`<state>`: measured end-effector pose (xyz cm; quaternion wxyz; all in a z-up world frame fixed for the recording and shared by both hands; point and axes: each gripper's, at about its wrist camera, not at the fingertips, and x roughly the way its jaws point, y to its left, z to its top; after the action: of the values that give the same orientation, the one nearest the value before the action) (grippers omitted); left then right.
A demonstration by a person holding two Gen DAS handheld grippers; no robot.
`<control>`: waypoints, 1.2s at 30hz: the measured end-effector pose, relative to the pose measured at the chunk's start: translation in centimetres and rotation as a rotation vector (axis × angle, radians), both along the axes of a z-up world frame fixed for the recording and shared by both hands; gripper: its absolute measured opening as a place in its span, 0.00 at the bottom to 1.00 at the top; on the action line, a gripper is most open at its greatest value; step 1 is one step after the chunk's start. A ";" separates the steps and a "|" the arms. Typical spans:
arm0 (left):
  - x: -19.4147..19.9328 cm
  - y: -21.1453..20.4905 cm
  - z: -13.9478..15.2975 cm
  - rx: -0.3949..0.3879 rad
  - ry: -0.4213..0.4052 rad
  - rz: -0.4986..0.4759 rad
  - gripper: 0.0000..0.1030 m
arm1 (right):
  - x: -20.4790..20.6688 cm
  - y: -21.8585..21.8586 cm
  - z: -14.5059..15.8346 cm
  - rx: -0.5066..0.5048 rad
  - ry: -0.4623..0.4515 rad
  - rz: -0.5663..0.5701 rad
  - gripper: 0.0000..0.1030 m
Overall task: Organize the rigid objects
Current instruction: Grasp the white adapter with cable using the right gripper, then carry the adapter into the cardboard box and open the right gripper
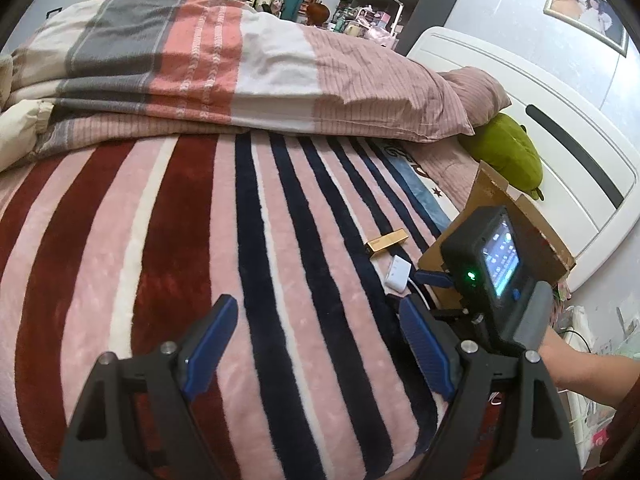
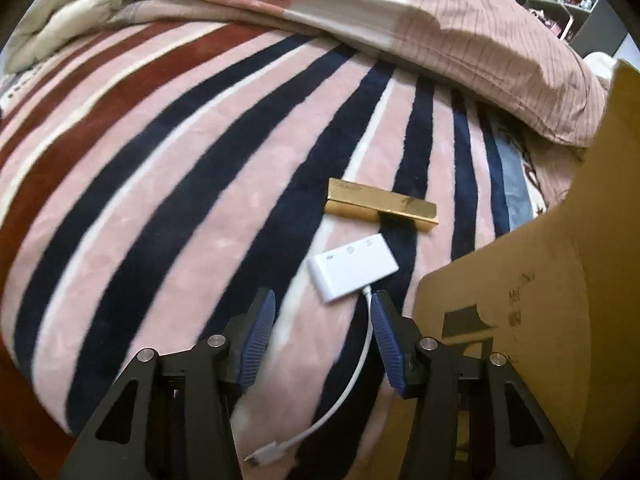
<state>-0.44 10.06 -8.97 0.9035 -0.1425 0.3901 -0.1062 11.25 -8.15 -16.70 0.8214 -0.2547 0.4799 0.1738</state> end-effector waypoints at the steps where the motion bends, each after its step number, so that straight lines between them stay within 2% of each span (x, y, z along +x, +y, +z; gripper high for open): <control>1: -0.1 0.1 0.0 -0.002 -0.001 0.001 0.78 | 0.3 0.0 -0.2 -0.008 0.004 -0.007 0.44; 3: -0.2 0.4 -0.1 -0.007 -0.001 0.005 0.78 | 1.0 -0.1 -0.4 -0.009 0.010 -0.025 0.44; 6: -0.2 0.7 -0.4 -0.008 0.004 0.013 0.78 | 2.1 -0.4 -1.0 0.022 0.062 -0.049 0.39; 9: -0.2 0.8 -0.4 -0.014 0.003 0.010 0.78 | 1.8 -0.2 -1.0 0.080 0.095 -0.041 0.27; 14: -0.3 0.7 -0.3 -0.009 0.001 0.007 0.78 | -0.7 1.0 -0.1 0.202 0.144 0.098 0.26; 16: -0.2 0.8 -0.4 -0.007 0.006 0.010 0.78 | -2.5 2.2 0.5 0.229 0.144 0.181 0.26; 19: -0.2 0.9 -0.5 -0.002 0.018 0.010 0.78 | -4.1 3.2 1.1 0.262 0.144 0.229 0.26; 23: 0.2 1.0 -0.5 -0.037 0.031 -0.011 0.78 | -5.2 3.8 3.1 0.307 0.129 0.269 0.26; 28: 1.4 0.4 1.2 -0.111 0.024 -0.089 0.77 | -6.3 4.2 8.1 0.373 0.058 0.342 0.26; 31: 2.5 -0.2 3.3 -0.136 0.006 -0.145 0.62 | -6.5 4.1 11.2 0.411 0.011 0.375 0.26; 33: 3.3 -0.6 4.8 -0.177 -0.006 -0.187 0.46 | -6.6 3.8 13.3 0.432 -0.028 0.394 0.26; 34: 3.7 -1.1 5.8 -0.188 -0.016 -0.212 0.43 | -6.6 3.5 14.1 0.439 -0.044 0.399 0.26; 36: 4.5 -2.3 7.5 -0.188 -0.030 -0.249 0.30 | -6.4 2.7 15.8 0.455 -0.078 0.404 0.26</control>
<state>4.11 7.79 -1.48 0.8716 -0.1755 0.3796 -0.2558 4.84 -5.44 -0.85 0.8239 -0.1611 0.3366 0.4266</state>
